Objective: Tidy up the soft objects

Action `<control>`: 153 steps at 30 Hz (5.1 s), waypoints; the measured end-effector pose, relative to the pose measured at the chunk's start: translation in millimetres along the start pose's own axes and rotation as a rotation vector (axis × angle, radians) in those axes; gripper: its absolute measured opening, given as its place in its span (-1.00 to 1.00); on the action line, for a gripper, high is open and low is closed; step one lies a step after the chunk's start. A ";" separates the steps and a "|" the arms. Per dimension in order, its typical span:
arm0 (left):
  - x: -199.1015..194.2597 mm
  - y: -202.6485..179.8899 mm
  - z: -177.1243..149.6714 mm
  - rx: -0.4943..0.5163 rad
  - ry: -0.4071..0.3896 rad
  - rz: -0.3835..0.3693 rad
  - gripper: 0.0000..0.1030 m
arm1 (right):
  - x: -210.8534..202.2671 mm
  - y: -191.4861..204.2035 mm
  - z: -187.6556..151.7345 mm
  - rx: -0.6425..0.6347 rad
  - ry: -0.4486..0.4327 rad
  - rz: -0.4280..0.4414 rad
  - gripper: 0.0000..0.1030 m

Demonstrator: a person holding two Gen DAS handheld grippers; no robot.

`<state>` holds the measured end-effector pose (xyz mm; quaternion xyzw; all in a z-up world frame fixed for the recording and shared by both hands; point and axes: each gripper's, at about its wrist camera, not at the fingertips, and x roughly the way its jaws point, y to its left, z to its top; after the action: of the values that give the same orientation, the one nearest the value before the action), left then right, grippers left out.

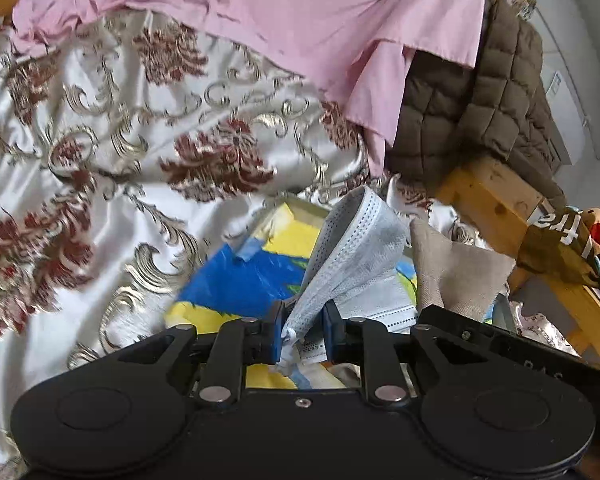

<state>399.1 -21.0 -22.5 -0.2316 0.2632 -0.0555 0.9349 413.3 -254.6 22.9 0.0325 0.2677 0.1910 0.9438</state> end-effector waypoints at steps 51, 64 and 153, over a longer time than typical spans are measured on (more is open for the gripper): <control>-38.6 -40.6 -28.1 0.223 0.014 0.130 0.49 | -82.5 -27.7 -39.9 0.024 -0.068 -0.128 0.84; -100.7 -49.2 -39.6 0.247 -0.071 0.127 0.65 | -130.2 -2.4 -53.2 0.020 -0.131 -0.116 0.98; -284.9 -2.3 -156.6 0.288 -0.189 0.142 0.98 | -281.9 95.4 -193.8 0.143 -0.229 -0.323 1.00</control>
<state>74.4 -21.9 -6.6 -0.0806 0.1794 -0.0046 0.9805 59.4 -280.8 11.8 0.0777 0.1733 0.0129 0.9817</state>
